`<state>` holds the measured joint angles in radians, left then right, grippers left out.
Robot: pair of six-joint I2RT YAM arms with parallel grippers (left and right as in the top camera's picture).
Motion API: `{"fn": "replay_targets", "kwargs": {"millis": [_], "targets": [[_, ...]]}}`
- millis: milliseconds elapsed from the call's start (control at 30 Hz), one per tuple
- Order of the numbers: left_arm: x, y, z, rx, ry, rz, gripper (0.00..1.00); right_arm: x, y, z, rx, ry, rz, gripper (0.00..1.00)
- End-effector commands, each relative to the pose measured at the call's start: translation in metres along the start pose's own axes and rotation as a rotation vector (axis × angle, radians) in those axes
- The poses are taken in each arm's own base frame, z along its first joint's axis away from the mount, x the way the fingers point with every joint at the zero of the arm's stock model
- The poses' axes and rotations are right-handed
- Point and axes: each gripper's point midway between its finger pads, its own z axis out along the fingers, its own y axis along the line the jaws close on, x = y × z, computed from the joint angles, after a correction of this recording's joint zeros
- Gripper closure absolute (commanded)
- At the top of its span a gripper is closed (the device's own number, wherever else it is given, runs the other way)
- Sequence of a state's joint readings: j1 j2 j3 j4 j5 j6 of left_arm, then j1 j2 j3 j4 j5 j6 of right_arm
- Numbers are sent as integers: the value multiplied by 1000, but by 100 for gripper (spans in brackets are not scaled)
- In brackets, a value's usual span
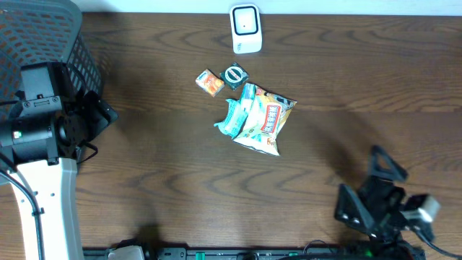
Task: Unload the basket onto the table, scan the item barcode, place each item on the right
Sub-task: 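Raise the right gripper and reach toward the items under the scanner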
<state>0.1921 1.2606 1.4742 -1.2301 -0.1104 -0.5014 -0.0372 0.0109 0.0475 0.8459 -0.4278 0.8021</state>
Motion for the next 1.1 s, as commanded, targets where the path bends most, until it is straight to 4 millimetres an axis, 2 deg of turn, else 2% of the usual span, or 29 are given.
{"fn": "replay_targets", "kwargs": {"millis": [0, 100, 200, 300, 467, 667, 833, 967, 1067], "targets": [[-1, 1, 0, -4, -2, -13, 2, -52, 17, 13, 19, -142, -67, 1], [-1, 1, 0, -4, -3, -13, 2, -64, 43, 34, -41, -55, -260, 1], [-1, 1, 0, -4, -3, -13, 2, -63, 53, 60, -71, 104, -395, 1], [-1, 1, 0, -4, -3, -13, 3, -58, 43, 85, -40, 258, -433, 1], [-1, 1, 0, -4, -3, -13, 2, -35, -2, 121, 57, 502, -392, 1], [-1, 1, 0, -4, -3, -13, 2, 22, -50, 154, 51, 754, -190, 1], [-1, 1, 0, -4, -3, -13, 2, 82, -74, 178, 26, 902, -46, 1], [-1, 1, 0, -4, -3, -13, 2, 133, -86, 199, 21, 982, 8, 1], [-1, 1, 0, -4, -3, -13, 3, 174, -110, 202, 123, 1076, -30, 1]]}}
